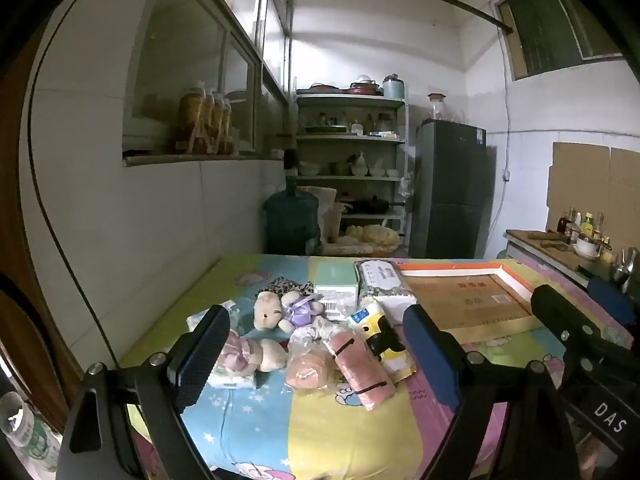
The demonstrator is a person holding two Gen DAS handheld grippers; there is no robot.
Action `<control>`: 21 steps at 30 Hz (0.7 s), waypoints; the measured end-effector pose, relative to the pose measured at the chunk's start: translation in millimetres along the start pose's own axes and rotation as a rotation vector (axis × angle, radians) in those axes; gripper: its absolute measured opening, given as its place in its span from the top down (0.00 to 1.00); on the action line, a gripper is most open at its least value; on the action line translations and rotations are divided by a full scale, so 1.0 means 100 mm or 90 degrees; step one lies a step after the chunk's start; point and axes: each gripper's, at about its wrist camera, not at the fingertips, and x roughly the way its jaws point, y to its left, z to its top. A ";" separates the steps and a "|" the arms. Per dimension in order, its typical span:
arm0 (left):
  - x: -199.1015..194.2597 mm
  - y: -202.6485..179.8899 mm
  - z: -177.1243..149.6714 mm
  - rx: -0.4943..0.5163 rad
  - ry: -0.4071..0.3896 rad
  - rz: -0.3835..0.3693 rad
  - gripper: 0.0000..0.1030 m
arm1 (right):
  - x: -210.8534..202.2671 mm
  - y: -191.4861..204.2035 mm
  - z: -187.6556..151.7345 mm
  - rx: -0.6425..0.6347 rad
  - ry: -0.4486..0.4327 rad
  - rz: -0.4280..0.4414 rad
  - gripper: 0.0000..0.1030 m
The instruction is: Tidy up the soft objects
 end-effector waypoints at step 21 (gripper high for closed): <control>0.04 0.01 -0.06 -0.017 0.006 0.004 0.14 | -0.04 0.04 -0.01 -0.005 -0.002 0.008 0.15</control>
